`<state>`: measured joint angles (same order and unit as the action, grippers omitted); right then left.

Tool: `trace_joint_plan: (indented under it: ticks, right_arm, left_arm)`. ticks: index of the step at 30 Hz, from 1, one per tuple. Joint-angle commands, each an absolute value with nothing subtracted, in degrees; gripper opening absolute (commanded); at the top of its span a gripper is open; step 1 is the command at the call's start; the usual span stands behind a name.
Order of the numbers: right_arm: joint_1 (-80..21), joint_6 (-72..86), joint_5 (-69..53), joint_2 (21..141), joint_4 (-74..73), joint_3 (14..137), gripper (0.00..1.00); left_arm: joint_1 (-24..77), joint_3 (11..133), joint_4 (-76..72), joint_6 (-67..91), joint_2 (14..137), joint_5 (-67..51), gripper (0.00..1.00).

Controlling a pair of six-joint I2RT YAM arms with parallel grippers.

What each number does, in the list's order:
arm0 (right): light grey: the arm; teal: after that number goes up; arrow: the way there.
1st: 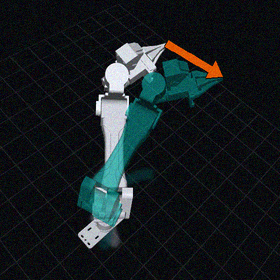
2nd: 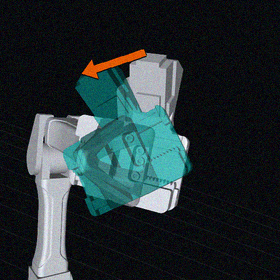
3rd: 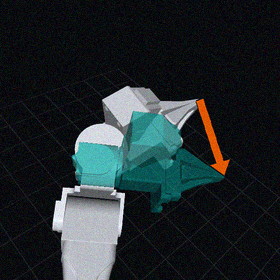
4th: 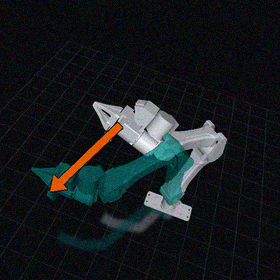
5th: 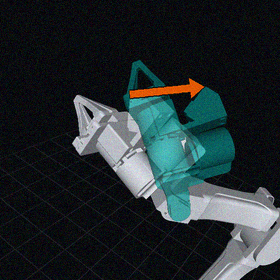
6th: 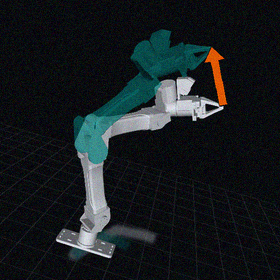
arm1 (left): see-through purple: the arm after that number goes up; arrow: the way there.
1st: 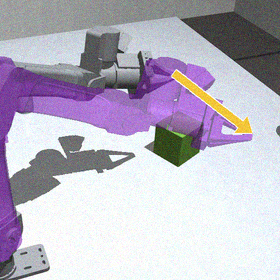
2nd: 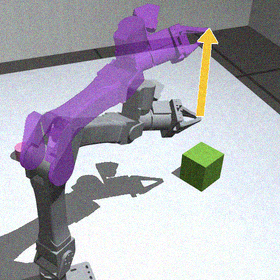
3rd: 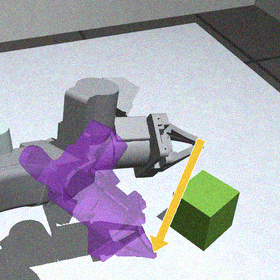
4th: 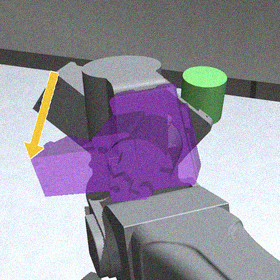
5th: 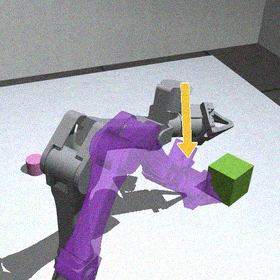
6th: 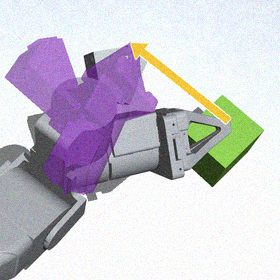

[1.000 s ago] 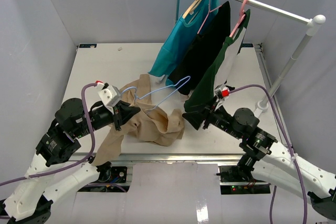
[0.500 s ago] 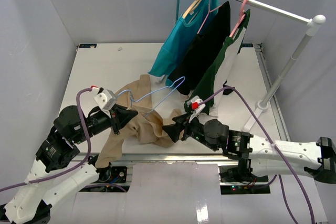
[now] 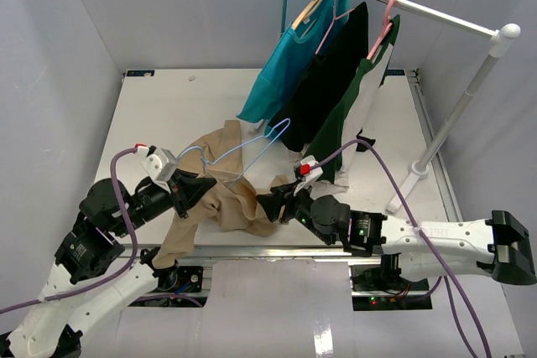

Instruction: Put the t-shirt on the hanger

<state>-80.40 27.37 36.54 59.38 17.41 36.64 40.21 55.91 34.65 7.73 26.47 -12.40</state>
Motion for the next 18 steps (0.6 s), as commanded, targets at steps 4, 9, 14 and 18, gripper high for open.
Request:
trace_joint_plan:
  ticks: [4,9,14,18]
  right_arm:
    - [-82.3,31.5,43.6,61.9,20.2,37.8,0.59]
    - [-82.8,34.6,46.5,65.3,15.4,40.1,0.6]
    - [-84.0,33.9,45.9,67.3,18.0,38.9,0.56]
    - [-84.3,34.0,45.6,69.9,18.7,39.3,0.52]
  left_arm:
    - [40.2,55.5,31.6,8.8,27.4,-11.2,0.0]
    - [40.2,55.5,31.0,9.2,27.0,-10.8,0.0]
    - [40.1,55.7,30.8,9.2,26.8,-10.1,0.0]
    - [40.2,55.2,30.8,9.0,25.8,-10.1,0.0]
